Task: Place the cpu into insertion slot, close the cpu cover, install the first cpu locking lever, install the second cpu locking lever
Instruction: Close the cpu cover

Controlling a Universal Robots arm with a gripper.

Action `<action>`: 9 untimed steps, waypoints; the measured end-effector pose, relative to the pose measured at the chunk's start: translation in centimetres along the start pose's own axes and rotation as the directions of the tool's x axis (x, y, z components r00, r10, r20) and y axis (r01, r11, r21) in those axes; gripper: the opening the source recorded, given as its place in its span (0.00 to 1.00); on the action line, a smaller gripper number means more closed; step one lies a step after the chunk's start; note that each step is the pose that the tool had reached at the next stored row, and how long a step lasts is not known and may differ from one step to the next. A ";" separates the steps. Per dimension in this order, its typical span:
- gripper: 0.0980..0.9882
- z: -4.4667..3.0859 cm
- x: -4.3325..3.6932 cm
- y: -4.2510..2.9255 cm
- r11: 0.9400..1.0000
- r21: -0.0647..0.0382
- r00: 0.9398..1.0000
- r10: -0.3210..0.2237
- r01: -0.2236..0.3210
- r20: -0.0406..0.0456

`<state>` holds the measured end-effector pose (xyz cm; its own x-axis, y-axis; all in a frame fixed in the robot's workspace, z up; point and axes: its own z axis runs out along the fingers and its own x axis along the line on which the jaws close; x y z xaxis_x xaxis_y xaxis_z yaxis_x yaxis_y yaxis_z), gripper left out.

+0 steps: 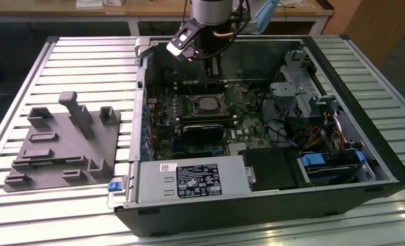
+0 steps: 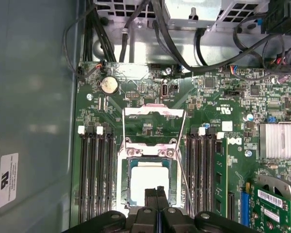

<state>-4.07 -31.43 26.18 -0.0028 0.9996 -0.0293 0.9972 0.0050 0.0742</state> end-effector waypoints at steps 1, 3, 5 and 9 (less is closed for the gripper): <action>0.01 0.01 0.00 0.10 1.000 0.000 1.000 0.000 0.000 0.000; 0.01 0.03 0.00 0.41 1.000 0.000 1.000 0.000 0.000 0.000; 0.01 0.07 0.00 0.83 1.000 0.000 1.000 0.000 0.000 0.000; 0.01 0.14 0.00 1.88 1.000 0.000 1.000 0.000 0.000 0.000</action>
<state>-2.19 -31.42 26.17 -0.0028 0.9996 -0.0293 0.9972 0.0050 0.0743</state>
